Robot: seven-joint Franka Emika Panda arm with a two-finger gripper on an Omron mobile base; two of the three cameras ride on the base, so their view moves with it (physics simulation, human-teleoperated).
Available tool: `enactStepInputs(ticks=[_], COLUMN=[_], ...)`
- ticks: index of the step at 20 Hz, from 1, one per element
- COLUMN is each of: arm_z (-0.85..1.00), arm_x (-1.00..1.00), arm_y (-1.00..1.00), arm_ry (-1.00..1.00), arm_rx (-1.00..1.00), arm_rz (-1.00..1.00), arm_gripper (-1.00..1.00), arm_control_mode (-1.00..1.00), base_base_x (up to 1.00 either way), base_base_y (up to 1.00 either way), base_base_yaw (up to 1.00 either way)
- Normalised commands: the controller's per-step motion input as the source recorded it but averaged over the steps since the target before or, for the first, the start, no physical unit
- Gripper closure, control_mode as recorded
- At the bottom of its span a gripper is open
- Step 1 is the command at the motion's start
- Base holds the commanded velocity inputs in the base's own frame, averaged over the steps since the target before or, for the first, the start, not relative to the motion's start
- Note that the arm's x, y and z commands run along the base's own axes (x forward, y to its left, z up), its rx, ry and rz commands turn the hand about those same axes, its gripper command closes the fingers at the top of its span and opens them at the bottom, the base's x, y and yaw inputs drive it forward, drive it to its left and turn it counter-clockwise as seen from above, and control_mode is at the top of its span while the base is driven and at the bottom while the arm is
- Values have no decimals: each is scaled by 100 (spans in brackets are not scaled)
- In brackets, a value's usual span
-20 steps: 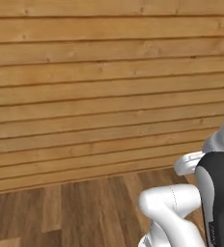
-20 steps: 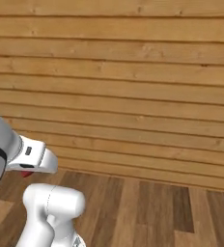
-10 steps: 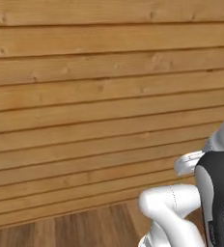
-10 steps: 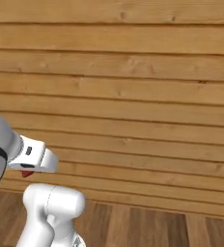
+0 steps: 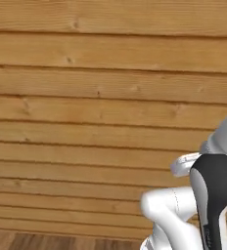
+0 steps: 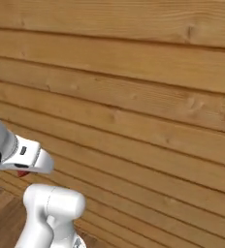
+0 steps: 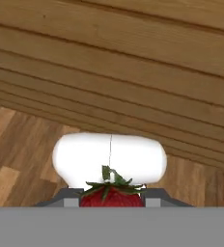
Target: Take the strawberry from the fridge and place it on top of the pancake, located on the dining counter.
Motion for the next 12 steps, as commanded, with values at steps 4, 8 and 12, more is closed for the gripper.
enactStepInputs(ticks=[4, 8, 12], arm_z=[0, 0, 0], arm_x=[0, 0, 0], arm_y=[0, 0, 0], arm_ry=[0, 0, 0], arm_rx=[0, 0, 0], arm_rz=[0, 0, 0], arm_gripper=[100, 100, 100], arm_control_mode=[100, 100, 100], base_base_x=[12, 0, 0], base_base_y=[0, 0, 0], base_base_yaw=[100, 100, 100])
